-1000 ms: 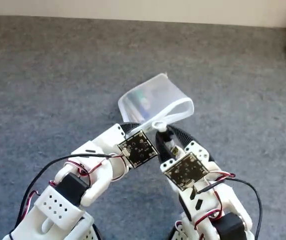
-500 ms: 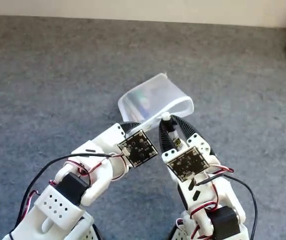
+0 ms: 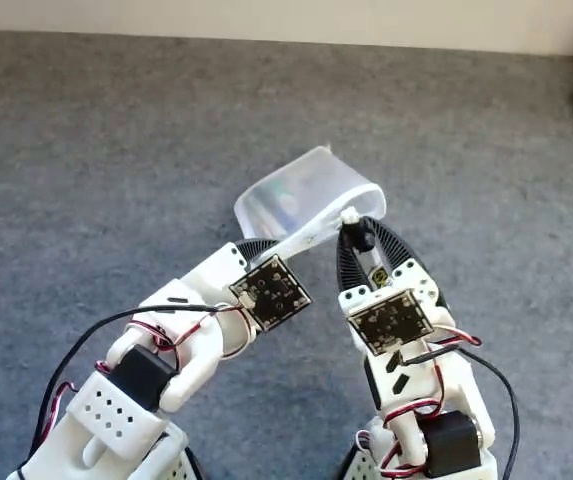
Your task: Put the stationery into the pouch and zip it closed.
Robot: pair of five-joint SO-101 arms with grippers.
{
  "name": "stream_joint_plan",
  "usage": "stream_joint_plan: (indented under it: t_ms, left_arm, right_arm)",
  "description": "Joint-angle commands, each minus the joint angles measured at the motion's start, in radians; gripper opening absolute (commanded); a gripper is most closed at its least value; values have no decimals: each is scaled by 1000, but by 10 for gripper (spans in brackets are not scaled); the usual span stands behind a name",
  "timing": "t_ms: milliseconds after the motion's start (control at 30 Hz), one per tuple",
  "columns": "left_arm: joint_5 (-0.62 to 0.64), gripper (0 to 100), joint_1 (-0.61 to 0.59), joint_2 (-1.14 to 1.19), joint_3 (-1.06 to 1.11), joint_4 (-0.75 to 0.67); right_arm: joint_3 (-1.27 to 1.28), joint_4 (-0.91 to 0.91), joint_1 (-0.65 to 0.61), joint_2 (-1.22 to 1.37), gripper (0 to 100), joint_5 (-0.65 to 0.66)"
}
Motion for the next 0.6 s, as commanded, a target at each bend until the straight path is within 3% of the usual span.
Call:
stream_joint_plan:
  t_ms: [0, 300, 567]
  left_arm:
    - [21, 6, -45, 13, -7, 0]
    - [21, 6, -45, 13, -7, 0]
    - [21, 6, -45, 13, -7, 0]
  right_arm:
    - [-15, -54, 54, -1, 5, -9]
    - [-15, -56, 59, -1, 5, -9]
    - [-2, -114, 157, -1, 5, -52]
